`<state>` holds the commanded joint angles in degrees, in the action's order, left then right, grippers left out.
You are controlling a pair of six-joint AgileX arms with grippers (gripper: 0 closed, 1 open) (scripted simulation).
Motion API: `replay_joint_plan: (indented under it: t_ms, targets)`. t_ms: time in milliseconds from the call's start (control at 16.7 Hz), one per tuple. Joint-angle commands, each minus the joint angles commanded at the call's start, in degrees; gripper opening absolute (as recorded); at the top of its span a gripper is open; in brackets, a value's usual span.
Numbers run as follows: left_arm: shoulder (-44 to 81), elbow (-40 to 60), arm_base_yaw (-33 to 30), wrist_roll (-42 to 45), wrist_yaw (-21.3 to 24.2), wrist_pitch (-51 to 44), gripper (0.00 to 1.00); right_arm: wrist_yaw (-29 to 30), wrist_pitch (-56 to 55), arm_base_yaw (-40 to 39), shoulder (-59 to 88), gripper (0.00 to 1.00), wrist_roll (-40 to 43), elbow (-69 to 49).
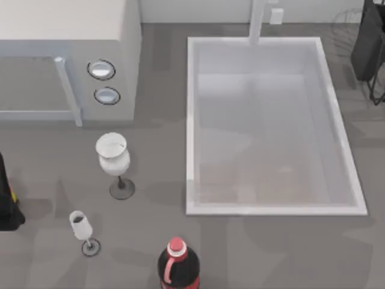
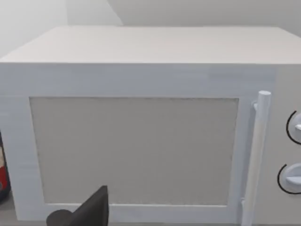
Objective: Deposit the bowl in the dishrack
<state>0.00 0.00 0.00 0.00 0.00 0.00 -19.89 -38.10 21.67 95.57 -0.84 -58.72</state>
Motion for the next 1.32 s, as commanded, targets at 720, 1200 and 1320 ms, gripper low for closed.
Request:
replay_joint_plan:
  t_ms: [720,1200,1320]
  targets:
    - [0.0,0.0,0.0,0.0,0.0,0.0,1.0,4.0,-9.06,-4.1,7.39,0.23,-0.08,2.65]
    - [0.0,0.0,0.0,0.0,0.0,0.0,1.0,4.0,-9.06,-4.1,7.39,0.83,-0.08,2.65]
    - [0.0,0.0,0.0,0.0,0.0,0.0,1.0,4.0,-9.06,-4.1,7.39,0.98,-0.08,2.65]
